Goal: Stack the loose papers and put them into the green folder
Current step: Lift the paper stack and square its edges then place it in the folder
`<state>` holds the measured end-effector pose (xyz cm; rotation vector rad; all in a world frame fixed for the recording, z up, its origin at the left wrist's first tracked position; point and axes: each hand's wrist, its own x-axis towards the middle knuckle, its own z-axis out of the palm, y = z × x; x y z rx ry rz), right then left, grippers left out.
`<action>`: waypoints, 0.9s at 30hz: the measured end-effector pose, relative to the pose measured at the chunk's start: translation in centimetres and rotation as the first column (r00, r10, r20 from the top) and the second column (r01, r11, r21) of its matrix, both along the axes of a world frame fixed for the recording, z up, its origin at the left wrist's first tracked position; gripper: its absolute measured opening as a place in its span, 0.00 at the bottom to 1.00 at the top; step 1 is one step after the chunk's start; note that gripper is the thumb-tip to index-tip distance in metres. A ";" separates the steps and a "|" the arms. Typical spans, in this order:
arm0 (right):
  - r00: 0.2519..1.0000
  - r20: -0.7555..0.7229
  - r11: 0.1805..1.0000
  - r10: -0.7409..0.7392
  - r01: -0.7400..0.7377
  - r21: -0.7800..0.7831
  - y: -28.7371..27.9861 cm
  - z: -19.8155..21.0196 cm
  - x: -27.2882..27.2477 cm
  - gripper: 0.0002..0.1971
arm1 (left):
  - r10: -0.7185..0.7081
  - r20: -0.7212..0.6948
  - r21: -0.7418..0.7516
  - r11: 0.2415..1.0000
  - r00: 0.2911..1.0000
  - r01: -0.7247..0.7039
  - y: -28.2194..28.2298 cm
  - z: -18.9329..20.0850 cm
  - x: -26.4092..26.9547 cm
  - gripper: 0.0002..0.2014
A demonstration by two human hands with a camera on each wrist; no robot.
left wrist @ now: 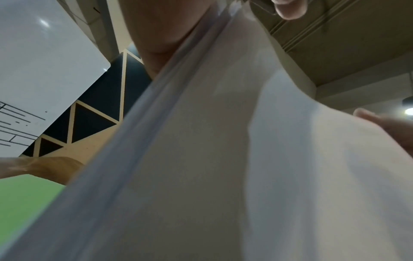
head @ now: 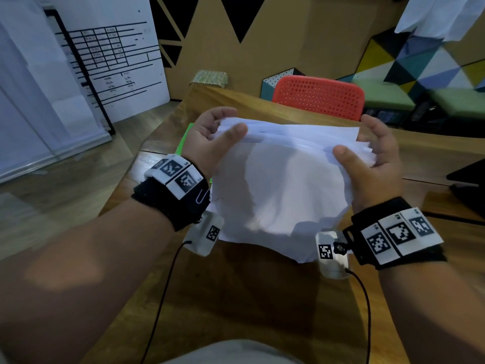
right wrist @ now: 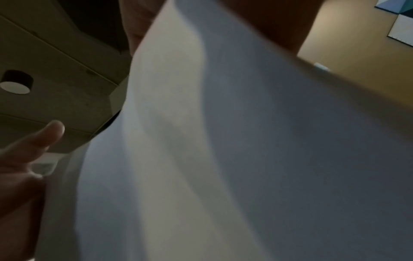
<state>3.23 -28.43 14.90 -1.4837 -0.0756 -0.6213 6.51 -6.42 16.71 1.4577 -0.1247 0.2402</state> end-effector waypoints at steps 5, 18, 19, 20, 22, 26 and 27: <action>0.999 0.038 0.993 -0.009 0.005 0.122 0.2 -0.1 0.2 0.11 | -0.005 0.018 0.013 1.000 1.000 0.005 0.5 -1.1 0.0 0.21; 0.999 0.007 0.982 -0.047 0.045 0.185 -0.4 -0.4 1.1 0.14 | -0.002 0.041 -0.002 1.000 0.999 0.002 0.6 -1.5 1.0 0.16; 0.999 -0.010 0.986 -0.047 0.048 0.161 -0.5 -0.4 1.2 0.13 | 0.008 0.039 0.012 1.000 0.999 -0.008 0.5 -1.5 1.0 0.13; 0.999 -0.013 0.988 -0.035 0.036 0.151 -0.6 -0.4 1.3 0.13 | 0.016 0.039 0.021 1.000 0.999 -0.016 0.5 -1.5 1.2 0.11; 1.000 -0.011 0.990 -0.002 0.004 0.144 -0.7 -0.4 1.3 0.14 | 0.025 0.044 0.045 0.999 0.999 -0.027 0.5 -1.6 1.4 0.10; 0.998 -0.062 0.987 -0.027 0.036 0.155 -0.6 -0.5 1.3 0.15 | 0.055 0.068 0.057 0.997 0.996 -0.059 0.1 -1.6 1.6 0.10; 0.997 -0.071 0.988 -0.042 0.052 0.144 -0.8 -0.5 1.4 0.15 | 0.054 0.072 0.042 0.998 0.996 -0.057 0.0 -1.6 1.6 0.10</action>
